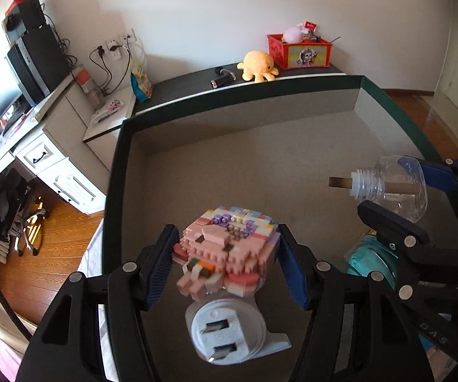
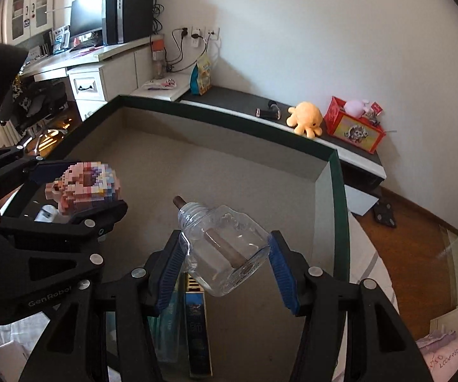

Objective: Organize rigid objects
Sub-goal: 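Lower both held items into the pink box and open both tools, then withdraw both tools from the box back over the bed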

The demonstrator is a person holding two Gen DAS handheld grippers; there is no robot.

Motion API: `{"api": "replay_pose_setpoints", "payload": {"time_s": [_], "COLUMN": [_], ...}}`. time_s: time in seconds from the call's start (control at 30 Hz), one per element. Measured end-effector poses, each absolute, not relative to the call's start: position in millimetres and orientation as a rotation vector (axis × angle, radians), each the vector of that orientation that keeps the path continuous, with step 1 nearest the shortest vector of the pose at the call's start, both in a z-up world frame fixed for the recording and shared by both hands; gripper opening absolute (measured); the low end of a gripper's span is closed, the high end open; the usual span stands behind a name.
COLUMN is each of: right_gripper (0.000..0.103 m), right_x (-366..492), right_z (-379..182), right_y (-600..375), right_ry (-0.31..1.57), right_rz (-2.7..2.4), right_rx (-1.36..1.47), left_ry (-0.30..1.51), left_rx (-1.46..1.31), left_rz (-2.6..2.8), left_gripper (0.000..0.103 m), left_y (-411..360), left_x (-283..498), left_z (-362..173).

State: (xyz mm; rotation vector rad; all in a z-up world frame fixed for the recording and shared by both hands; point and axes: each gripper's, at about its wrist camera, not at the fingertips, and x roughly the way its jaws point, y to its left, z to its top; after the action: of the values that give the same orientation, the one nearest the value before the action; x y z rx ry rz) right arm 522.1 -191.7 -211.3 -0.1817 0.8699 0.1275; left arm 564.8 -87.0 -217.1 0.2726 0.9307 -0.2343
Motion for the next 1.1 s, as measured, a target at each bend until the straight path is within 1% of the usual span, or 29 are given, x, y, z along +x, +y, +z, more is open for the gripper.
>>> {"api": "replay_pose_setpoints", "payload": {"time_s": [0.07, 0.13, 0.2, 0.3, 0.33, 0.37, 0.43, 0.5, 0.57, 0.73, 0.8, 0.9, 1.1], "right_gripper": [0.055, 0.056, 0.058, 0.073, 0.082, 0.082, 0.082, 0.083, 0.087, 0.092, 0.103, 0.103, 0.103], "right_x": [522, 523, 519, 503, 496, 485, 463, 440, 410, 337, 306, 262, 200], "right_z": [-213, -213, -209, -192, -186, -176, -159, -143, -127, -98, -90, -84, -83], "right_y": [-196, -199, -203, -207, -207, -208, -208, -207, -203, -193, -188, -181, -167], "right_ry": [0.866, 0.865, 0.852, 0.796, 0.779, 0.748, 0.703, 0.661, 0.618, 0.482, 0.441, 0.384, 0.370], "right_rz": [0.139, 0.138, 0.127, 0.113, 0.108, 0.113, 0.117, 0.120, 0.118, 0.051, 0.049, 0.056, 0.054], "right_rx": [-0.157, -0.137, -0.114, -0.093, -0.091, -0.082, -0.071, -0.059, -0.056, -0.072, -0.062, -0.052, -0.038], "left_ry": [0.916, 0.890, 0.860, 0.790, 0.756, 0.723, 0.649, 0.575, 0.523, 0.416, 0.385, 0.363, 0.336], "left_rx": [0.275, 0.271, 0.262, 0.240, 0.234, 0.228, 0.214, 0.199, 0.180, 0.113, 0.078, 0.060, 0.036], "left_rz": [-0.227, -0.207, -0.201, -0.197, -0.192, -0.185, -0.166, -0.154, -0.141, -0.080, -0.063, -0.073, -0.059], "left_gripper": [0.068, 0.080, 0.085, 0.089, 0.092, 0.094, 0.101, 0.102, 0.103, 0.103, 0.103, 0.103, 0.103], "left_y": [-89, -87, -84, -73, -69, -65, -57, -50, -40, -17, -8, 0, 7], "left_x": [564, 559, 551, 528, 517, 503, 476, 441, 408, 331, 302, 262, 200], "left_z": [-217, -213, -205, -184, -176, -167, -151, -135, -123, -98, -91, -87, -87]}}
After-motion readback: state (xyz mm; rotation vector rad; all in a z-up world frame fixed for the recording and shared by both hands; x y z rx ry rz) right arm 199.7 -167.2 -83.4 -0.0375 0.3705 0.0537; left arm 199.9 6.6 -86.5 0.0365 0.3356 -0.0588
